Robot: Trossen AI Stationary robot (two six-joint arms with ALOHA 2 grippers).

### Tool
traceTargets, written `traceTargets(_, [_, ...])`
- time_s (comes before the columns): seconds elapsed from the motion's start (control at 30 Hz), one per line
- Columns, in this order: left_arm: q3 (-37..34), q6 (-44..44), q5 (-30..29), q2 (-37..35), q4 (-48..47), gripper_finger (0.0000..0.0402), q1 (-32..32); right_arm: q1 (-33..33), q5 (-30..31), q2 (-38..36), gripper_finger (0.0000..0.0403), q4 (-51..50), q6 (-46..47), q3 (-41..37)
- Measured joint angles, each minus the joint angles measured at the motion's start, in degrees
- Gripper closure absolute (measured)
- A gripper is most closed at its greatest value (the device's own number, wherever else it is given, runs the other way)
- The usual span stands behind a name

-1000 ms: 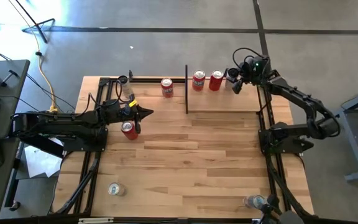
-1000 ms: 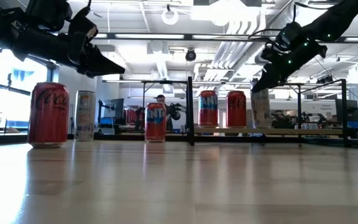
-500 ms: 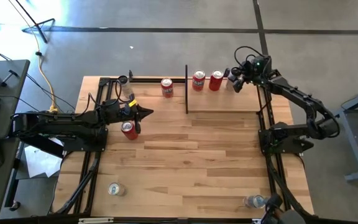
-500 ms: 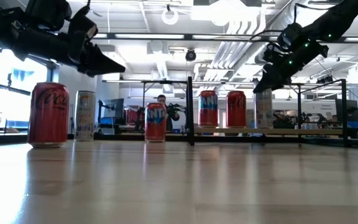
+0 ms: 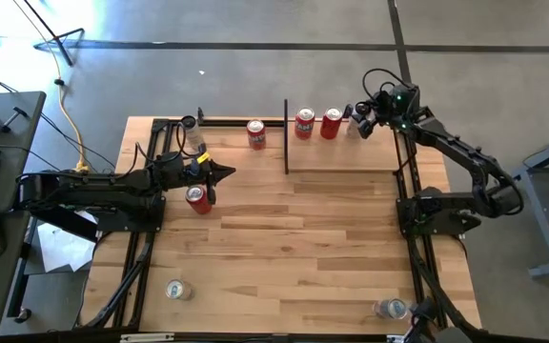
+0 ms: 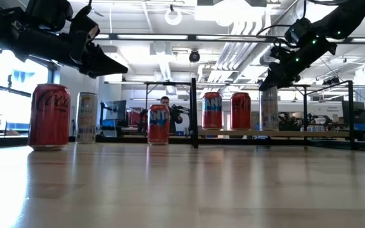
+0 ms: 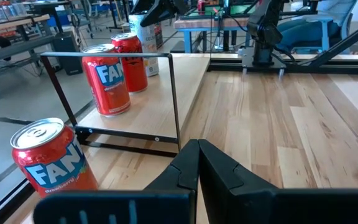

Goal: Place canned beverage on shelf
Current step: Put the right white yellow soda can on the shelf

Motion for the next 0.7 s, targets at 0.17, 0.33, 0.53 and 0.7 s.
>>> traceTargets(0.17, [0.0,0.0,0.0,0.0,0.0,0.0401,0.0,0.0,0.0,-3.8,0.0062,-1.3,-0.1,0.0])
traceTargets(0.33, [0.0,-0.1,0.0,0.0,0.0,0.0401,0.0,0.0,0.1,-8.5,0.0061,-4.0,0.0,0.0])
traceTargets(0.53, [0.0,-0.1,0.0,0.0,0.0,0.0401,0.0,0.0,4.6,-14.2,0.0105,-10.9,0.8,0.0])
traceTargets(0.7, [0.0,-0.1,0.0,0.0,0.0,0.0401,0.0,0.0,8.6,-16.1,0.0220,-13.1,1.6,0.0])
